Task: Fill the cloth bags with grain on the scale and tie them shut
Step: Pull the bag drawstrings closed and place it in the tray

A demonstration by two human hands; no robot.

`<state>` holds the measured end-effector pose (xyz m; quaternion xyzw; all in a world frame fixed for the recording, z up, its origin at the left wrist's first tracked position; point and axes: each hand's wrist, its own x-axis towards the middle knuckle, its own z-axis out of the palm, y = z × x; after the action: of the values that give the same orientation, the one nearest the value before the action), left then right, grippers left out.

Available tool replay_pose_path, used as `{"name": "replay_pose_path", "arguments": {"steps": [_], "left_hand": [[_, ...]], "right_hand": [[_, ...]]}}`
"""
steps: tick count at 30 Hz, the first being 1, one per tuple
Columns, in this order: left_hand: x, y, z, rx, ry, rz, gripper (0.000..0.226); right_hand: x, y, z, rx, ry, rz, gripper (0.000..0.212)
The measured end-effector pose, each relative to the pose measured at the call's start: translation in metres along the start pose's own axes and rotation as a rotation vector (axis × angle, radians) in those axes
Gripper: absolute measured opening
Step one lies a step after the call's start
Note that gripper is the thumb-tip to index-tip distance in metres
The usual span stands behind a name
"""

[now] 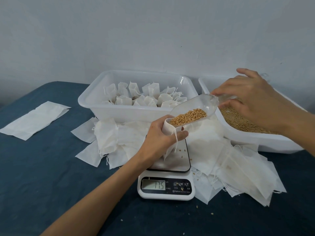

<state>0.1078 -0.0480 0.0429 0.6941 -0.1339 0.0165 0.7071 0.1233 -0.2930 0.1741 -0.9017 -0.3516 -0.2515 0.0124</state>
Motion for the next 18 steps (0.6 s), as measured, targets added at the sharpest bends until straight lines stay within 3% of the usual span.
{"name": "replay_pose_path", "arguments": {"steps": [7, 18], "left_hand": [[0.0003, 0.0, -0.0001, -0.014, 0.0, 0.002, 0.022], [0.001, -0.0021, -0.0004, -0.019, -0.001, 0.001, 0.023]], "right_hand": [[-0.0017, 0.0056, 0.0062, 0.13, -0.03, 0.089, 0.032], [-0.0007, 0.0005, 0.0038, 0.07, 0.002, 0.039, 0.029]]}}
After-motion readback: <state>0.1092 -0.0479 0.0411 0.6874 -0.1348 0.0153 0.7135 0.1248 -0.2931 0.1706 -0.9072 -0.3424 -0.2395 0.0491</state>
